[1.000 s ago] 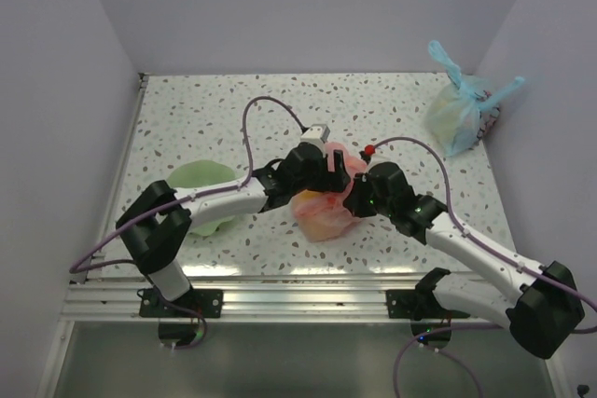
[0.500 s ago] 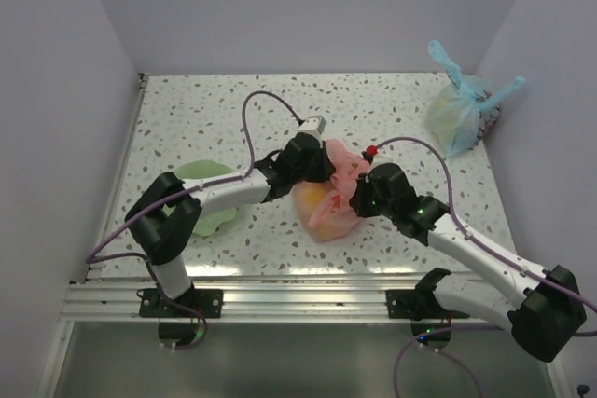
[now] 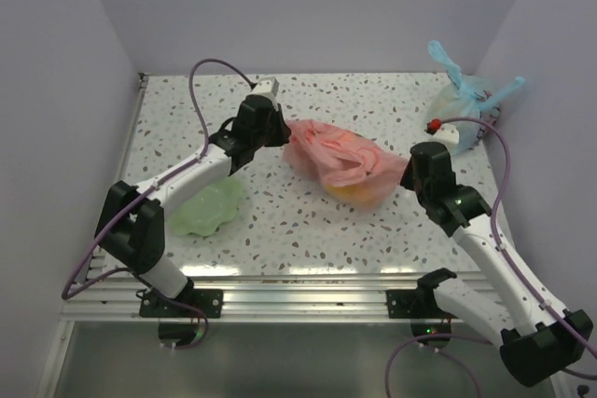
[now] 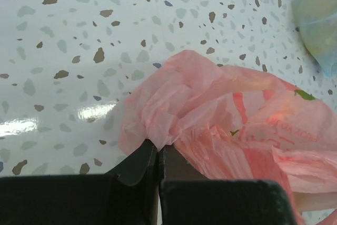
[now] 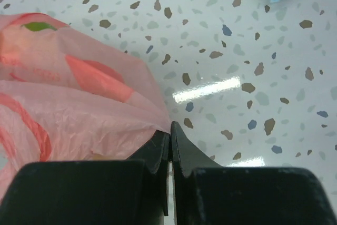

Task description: Untie the knot of the plastic bag and take out the fruit

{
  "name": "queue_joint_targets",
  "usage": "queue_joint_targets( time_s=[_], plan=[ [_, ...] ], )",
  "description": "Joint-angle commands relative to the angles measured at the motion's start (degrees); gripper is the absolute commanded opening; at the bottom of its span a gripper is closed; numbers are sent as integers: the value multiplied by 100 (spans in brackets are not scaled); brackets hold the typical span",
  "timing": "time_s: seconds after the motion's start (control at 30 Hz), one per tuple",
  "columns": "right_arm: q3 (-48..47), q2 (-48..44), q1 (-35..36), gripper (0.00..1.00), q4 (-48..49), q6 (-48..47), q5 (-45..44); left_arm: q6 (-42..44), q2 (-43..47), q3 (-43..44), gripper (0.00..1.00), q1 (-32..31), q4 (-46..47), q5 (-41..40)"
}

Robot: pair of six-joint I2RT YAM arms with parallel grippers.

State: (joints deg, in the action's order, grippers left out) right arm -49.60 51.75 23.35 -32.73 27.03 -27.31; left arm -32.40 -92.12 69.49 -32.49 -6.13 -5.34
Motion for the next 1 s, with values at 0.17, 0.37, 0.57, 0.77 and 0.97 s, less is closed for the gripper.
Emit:
queue_joint_targets(
  time_s=[0.17, 0.37, 0.57, 0.77, 0.97],
  plan=[
    [-391, 476, -129, 6, -75, -583, 1129, 393, 931, -813, 0, 261, -134, 1131],
    [-1279, 758, 107, 54, -576, -1155, 1791, 6, 1582, -1368, 0, 129, 33, 1598],
    [-2211, 1424, 1195, 84, -892, -1340, 1247, -196, 1846, -1535, 0, 6, 77, 1659],
    [-2282, 2155, 1347, 92, -560, -1384, 430, -188, 2004, -1606, 0, -12, 33, 1589],
    [-2229, 3042, 1338, 90, -567, -1350, -72, -187, 2206, -1869, 0, -12, -63, 1493]
  ],
)
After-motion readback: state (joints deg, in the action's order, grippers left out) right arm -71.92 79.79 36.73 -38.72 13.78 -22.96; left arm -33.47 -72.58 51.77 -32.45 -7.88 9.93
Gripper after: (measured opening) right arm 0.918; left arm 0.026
